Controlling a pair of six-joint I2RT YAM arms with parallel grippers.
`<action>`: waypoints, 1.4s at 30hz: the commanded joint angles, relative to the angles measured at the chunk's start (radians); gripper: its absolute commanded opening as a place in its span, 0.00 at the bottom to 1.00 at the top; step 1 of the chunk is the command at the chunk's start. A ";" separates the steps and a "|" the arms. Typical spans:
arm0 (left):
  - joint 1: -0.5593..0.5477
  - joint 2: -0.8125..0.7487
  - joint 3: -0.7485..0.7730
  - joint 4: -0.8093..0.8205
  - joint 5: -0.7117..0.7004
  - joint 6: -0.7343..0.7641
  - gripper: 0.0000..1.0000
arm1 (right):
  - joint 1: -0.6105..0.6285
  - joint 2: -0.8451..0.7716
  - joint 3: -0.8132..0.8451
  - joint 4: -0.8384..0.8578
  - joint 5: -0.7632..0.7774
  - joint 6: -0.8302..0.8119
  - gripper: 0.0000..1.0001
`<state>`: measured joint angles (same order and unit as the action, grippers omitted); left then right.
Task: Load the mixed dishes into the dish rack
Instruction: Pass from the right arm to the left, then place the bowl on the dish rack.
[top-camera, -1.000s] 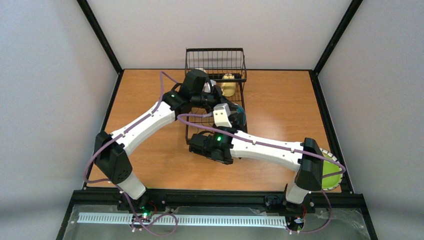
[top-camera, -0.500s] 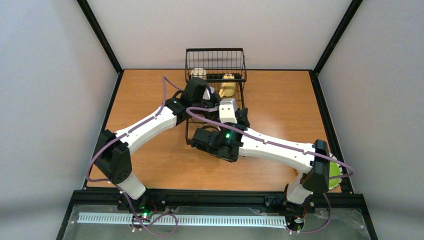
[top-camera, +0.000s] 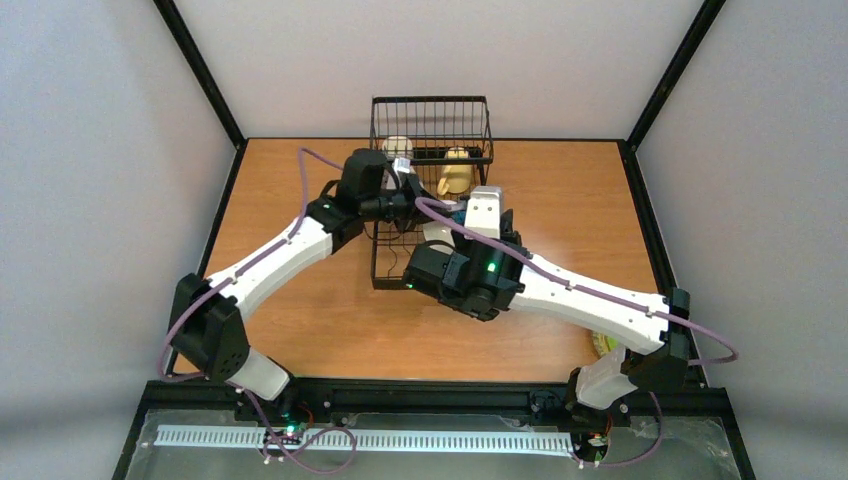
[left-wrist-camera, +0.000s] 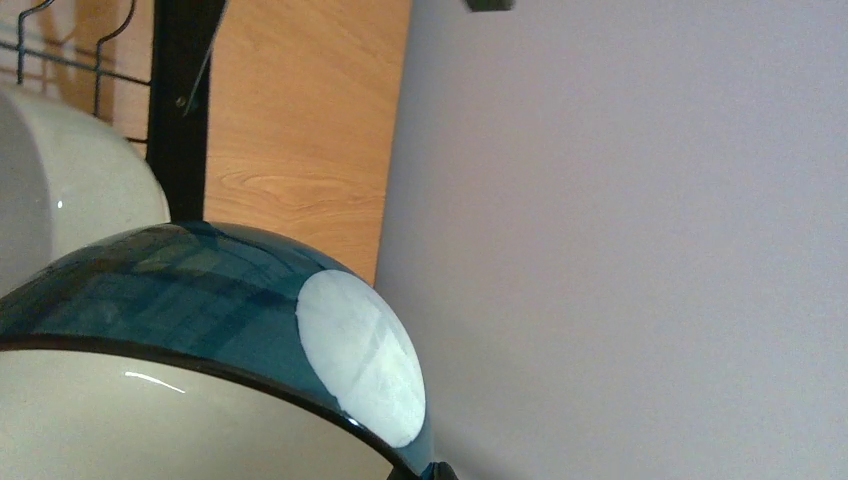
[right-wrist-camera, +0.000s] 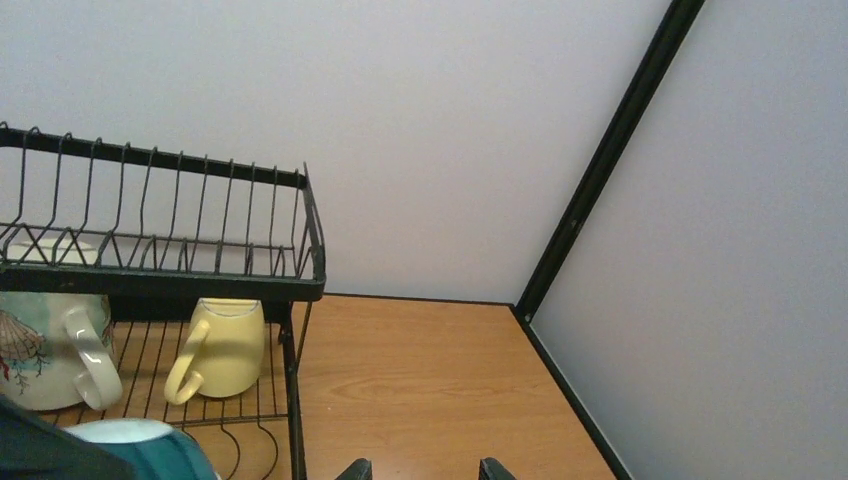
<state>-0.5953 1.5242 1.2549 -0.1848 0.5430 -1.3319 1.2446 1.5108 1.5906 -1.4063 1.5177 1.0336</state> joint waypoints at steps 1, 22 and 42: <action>0.042 -0.084 -0.036 0.161 0.089 0.036 0.00 | -0.023 -0.043 0.013 0.014 -0.009 0.075 0.61; 0.189 -0.154 -0.344 0.700 0.383 0.133 0.00 | -0.108 -0.194 -0.111 0.093 -0.105 0.148 0.51; 0.260 -0.117 -0.416 0.586 0.463 0.362 0.00 | -0.580 -0.068 0.134 0.776 -1.004 -0.827 0.72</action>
<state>-0.3622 1.3979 0.8276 0.3676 0.9508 -1.0534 0.7322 1.4704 1.7382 -0.7155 0.7723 0.2676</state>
